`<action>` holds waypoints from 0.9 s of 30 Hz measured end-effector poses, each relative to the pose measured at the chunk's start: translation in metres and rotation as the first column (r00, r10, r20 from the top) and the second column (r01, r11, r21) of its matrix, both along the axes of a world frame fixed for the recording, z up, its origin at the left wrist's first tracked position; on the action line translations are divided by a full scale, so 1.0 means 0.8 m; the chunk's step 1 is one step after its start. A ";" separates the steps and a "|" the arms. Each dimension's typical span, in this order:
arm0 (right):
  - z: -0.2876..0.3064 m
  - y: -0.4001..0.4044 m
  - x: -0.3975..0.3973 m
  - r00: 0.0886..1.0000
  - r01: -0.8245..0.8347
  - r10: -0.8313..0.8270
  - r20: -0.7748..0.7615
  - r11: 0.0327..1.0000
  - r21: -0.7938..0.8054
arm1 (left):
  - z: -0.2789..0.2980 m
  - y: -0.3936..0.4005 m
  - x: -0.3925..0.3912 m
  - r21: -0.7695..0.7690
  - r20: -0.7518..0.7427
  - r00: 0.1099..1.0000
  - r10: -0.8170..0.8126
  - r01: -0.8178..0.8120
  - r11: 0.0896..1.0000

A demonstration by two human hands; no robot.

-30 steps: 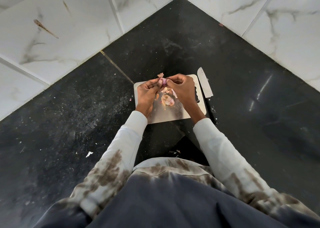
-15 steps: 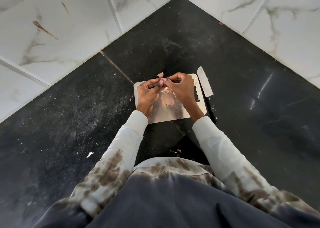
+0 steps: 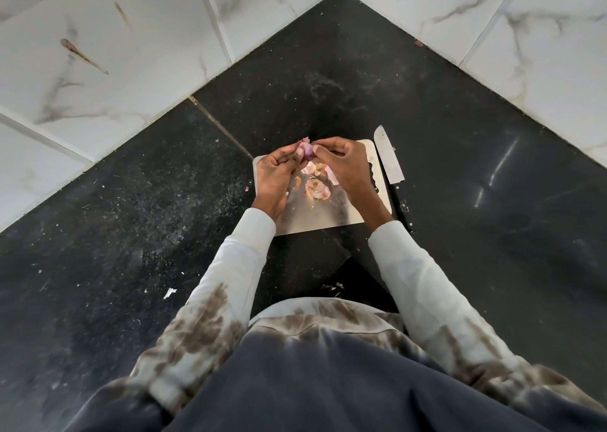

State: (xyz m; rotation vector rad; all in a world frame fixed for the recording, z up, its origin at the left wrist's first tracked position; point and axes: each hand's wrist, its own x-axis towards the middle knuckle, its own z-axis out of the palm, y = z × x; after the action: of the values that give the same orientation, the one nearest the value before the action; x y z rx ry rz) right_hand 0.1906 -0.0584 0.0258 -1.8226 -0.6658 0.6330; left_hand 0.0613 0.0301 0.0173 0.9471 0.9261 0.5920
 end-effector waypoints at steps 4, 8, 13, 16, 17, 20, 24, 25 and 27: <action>-0.004 -0.003 0.002 0.999 -0.032 0.032 -0.029 0.999 0.001 | -0.004 0.001 -0.001 -0.026 -0.005 1.000 0.000 0.000 1.000; -0.008 -0.002 0.002 0.997 -0.038 0.036 -0.063 0.999 -0.031 | -0.008 0.000 -0.005 -0.016 -0.026 0.999 -0.028 0.027 1.000; -0.007 -0.001 0.000 0.995 -0.032 0.024 -0.099 0.997 -0.075 | -0.009 -0.002 -0.007 0.036 -0.056 0.997 -0.060 0.062 0.997; -0.011 -0.004 -0.006 0.997 -0.008 0.002 -0.072 0.996 -0.092 | -0.009 -0.007 -0.006 0.038 -0.065 0.996 -0.067 0.069 0.997; -0.013 -0.006 -0.007 0.998 0.009 -0.015 -0.056 0.996 -0.090 | -0.008 -0.010 -0.005 0.034 -0.060 0.996 -0.066 0.068 0.997; -0.008 -0.008 -0.007 0.999 0.037 -0.040 -0.037 0.997 -0.074 | -0.003 -0.011 0.000 0.035 -0.040 0.998 -0.050 0.051 0.998; 0.004 -0.008 0.000 0.999 0.011 -0.011 -0.052 1.000 -0.014 | 0.003 -0.005 0.005 -0.046 0.042 0.999 -0.019 0.021 0.999; 0.006 -0.010 0.001 0.998 -0.003 0.002 -0.055 1.000 -0.009 | 0.004 -0.004 0.006 -0.069 0.054 0.999 -0.008 0.011 0.998; 0.010 -0.011 0.002 0.997 -0.037 0.038 -0.062 0.999 0.016 | 0.005 -0.005 0.005 -0.087 0.073 0.997 0.003 0.004 0.996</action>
State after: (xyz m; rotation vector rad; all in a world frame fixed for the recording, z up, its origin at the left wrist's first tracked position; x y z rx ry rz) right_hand 0.1921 -0.0672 0.0335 -1.7732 -0.6623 0.7056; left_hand 0.0651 0.0257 0.0213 0.8427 0.8798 0.5776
